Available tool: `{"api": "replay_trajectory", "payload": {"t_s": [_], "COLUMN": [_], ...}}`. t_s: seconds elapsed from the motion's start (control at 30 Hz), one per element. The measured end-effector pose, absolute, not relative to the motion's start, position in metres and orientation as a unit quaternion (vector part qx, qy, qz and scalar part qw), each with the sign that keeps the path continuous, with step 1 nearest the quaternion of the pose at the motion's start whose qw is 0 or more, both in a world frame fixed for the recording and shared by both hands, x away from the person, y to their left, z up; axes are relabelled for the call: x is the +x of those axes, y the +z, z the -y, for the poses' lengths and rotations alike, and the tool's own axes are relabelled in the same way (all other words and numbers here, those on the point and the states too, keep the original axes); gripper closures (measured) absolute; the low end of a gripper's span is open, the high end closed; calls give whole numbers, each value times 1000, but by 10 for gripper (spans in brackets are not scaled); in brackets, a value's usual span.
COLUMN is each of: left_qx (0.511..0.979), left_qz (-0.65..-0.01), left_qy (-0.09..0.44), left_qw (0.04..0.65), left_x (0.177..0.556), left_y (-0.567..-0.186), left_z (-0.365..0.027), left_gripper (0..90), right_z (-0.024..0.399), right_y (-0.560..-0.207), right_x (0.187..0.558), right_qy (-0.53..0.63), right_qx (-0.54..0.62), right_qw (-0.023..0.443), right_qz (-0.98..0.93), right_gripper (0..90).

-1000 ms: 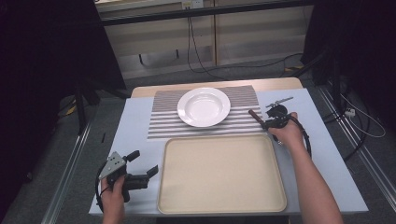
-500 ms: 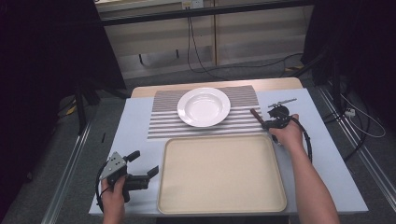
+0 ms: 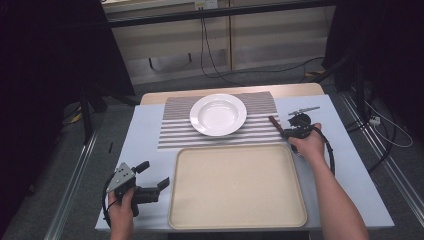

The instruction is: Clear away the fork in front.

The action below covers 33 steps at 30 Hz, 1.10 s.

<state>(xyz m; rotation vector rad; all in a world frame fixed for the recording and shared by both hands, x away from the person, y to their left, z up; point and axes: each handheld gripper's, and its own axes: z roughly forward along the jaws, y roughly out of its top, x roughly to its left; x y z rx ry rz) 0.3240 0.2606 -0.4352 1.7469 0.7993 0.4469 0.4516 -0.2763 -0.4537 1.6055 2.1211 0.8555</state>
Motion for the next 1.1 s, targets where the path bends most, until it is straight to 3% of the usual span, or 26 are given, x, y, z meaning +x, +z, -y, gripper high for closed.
{"api": "replay_trajectory", "payload": {"t_s": [0.47, 1.1], "left_qx": [734, 736], "left_qz": [-342, -331], "left_qy": [184, 186], "left_qw": [557, 561], "left_x": [322, 322], "left_y": [-434, -427], "left_z": [-260, -251], "left_gripper": [21, 21], "right_z": [291, 256], "right_y": [-427, -421], "right_x": [435, 358], "right_qy": [354, 469], "right_qx": [562, 490], "right_qw": [184, 143], "right_qz": [-724, -721], "right_gripper": [786, 785]}}
